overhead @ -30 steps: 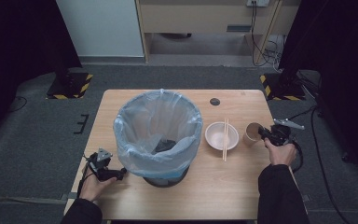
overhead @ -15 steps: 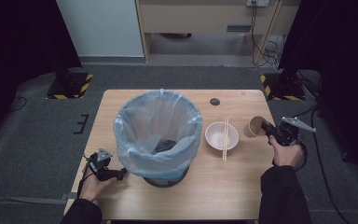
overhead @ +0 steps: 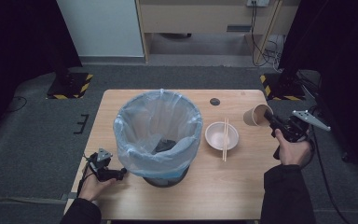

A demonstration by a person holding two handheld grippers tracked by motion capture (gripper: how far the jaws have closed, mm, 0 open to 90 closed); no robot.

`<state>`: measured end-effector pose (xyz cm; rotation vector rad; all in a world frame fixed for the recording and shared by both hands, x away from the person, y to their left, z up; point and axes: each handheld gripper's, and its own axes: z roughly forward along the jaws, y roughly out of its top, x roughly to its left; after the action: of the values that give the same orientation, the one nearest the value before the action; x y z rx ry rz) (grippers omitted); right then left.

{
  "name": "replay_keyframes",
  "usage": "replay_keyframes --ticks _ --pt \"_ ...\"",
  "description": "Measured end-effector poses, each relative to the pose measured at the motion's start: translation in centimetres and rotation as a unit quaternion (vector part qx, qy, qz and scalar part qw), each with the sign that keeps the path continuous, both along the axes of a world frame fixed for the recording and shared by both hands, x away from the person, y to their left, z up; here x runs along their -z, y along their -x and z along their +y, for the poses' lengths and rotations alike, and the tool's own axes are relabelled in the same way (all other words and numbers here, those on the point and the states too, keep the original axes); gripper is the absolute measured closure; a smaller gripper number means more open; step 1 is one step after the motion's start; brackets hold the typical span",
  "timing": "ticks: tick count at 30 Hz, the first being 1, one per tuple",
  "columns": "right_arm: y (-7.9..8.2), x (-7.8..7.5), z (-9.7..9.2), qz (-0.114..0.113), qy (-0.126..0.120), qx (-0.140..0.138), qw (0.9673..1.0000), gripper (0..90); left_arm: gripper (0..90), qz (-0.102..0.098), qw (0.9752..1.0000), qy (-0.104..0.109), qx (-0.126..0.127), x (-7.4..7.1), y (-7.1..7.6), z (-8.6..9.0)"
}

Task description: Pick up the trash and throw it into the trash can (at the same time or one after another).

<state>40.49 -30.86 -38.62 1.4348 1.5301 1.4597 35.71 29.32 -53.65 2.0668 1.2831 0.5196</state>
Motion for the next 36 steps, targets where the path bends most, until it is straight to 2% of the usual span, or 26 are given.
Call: replay_keyframes --ticks 4,9,14,24,29,33,36 --pt "0.6 -1.4 0.2 -0.024 -0.01 -0.008 0.9996 83.1 0.0 0.0 1.0 0.0 0.0 0.0 0.0 0.0" --pt "1.0 -2.4 0.4 -0.041 -0.017 -0.015 0.9989 83.1 0.0 0.0 1.0 0.0 0.0 0.0 0.0 0.0" --pt "1.8 -4.0 1.0 -0.069 -0.028 -0.033 0.9967 83.1 0.0 0.0 1.0 0.0 0.0 0.0 0.0 0.0" --pt "3.4 -7.0 3.1 -0.119 -0.042 -0.081 0.9887 83.2 0.0 0.0 1.0 0.0 0.002 0.0 0.0 0.0" --pt "4.2 -8.3 3.9 -0.14 -0.045 -0.097 0.9844 83.2 0.0 0.0 1.0 0.001 0.006 0.0 -0.1 0.0" --pt "4.8 -9.3 4.8 -0.158 -0.05 -0.115 0.9795 83.2 0.0 0.0 1.0 0.001 0.006 0.0 -0.1 0.0" --pt "5.0 -9.7 5.0 -0.165 -0.051 -0.119 0.9778 83.2 0.0 0.0 1.0 0.001 0.006 0.0 -0.1 0.0"
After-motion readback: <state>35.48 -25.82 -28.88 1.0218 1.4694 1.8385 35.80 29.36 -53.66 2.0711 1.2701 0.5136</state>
